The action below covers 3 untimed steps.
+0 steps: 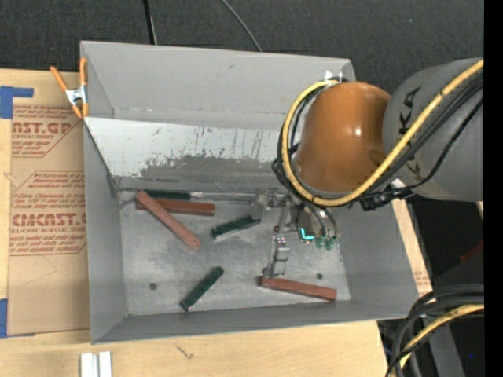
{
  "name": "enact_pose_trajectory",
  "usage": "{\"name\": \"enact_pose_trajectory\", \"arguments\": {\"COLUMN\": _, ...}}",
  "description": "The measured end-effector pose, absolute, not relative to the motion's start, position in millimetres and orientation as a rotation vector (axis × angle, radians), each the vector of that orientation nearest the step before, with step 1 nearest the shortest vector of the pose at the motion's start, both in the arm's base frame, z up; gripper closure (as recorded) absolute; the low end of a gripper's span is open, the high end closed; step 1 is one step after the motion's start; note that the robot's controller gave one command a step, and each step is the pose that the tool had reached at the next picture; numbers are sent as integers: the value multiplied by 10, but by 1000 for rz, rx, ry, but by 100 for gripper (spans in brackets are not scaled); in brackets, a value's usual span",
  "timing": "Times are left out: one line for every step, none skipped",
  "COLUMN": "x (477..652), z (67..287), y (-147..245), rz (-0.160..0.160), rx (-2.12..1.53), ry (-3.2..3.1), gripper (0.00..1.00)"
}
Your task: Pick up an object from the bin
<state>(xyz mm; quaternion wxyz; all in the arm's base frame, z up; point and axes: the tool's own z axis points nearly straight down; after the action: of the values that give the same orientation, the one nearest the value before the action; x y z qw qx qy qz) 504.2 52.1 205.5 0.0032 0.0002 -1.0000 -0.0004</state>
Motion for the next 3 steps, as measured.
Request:
{"name": "enact_pose_trajectory", "arguments": {"x": 5059, "z": 2088, "y": 518, "rz": -2, "rx": 0, "ry": -3143, "gripper": 0}}
{"name": "enact_pose_trajectory", "arguments": {"x": 5059, "z": 1546, "y": 527, "rz": -3, "rx": -11, "ry": -3149, "gripper": 0}}
{"name": "enact_pose_trajectory", "arguments": {"x": 4882, "z": 1224, "y": 202, "rz": -2, "rx": -209, "ry": -3133, "gripper": 0}}
